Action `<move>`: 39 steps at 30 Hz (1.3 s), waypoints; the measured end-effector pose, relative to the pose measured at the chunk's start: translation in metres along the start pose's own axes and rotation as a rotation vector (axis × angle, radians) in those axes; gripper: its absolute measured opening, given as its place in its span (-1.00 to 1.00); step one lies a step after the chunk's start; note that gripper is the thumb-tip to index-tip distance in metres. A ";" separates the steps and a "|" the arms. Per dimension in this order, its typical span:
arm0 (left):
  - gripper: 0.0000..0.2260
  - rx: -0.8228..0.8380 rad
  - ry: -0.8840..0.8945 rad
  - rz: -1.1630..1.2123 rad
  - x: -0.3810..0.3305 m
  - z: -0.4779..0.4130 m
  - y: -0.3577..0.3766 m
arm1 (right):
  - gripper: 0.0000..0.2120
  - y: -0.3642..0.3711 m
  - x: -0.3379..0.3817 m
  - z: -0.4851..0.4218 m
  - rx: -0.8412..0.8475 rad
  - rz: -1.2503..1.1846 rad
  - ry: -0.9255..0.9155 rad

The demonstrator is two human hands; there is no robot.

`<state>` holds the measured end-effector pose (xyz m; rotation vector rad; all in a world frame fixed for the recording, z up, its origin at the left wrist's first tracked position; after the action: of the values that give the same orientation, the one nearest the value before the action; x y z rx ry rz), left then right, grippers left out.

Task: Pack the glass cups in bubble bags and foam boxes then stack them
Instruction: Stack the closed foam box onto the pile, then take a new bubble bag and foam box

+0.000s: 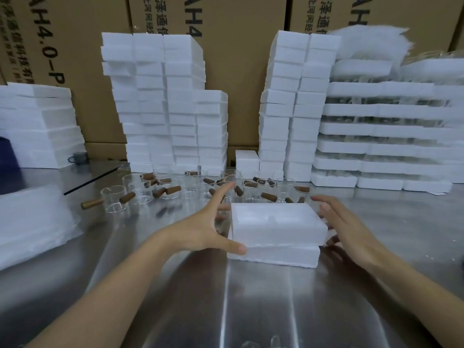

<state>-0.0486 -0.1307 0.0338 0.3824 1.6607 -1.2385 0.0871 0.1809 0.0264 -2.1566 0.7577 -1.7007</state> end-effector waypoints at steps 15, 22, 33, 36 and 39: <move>0.12 -0.011 0.065 -0.010 0.000 -0.007 0.007 | -0.14 0.004 0.022 0.015 0.205 0.107 -0.068; 0.11 -0.022 0.063 0.028 0.000 -0.006 0.006 | -0.14 0.008 0.014 0.010 0.213 0.166 -0.043; 0.08 -0.026 0.012 0.103 -0.002 -0.001 0.000 | -0.12 0.005 0.011 0.008 0.181 0.164 -0.062; 0.06 -0.038 -0.014 0.142 -0.003 0.002 -0.004 | -0.15 -0.010 0.013 0.007 0.026 0.094 -0.093; 0.00 -0.044 -0.028 0.151 0.000 0.003 -0.005 | -0.17 -0.033 0.011 0.008 -0.238 0.043 -0.093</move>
<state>-0.0507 -0.1351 0.0364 0.4530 1.6023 -1.0900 0.1036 0.2012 0.0507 -2.3370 1.0171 -1.5452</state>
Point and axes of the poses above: each hand's wrist, its own z-axis away from the middle knuckle, its own y-axis out of the palm, x = y × z, the point moved 2 cm from there along -z, towards the middle knuckle, and after that the axes turned 11 degrees about x, right-handed, at the moved point
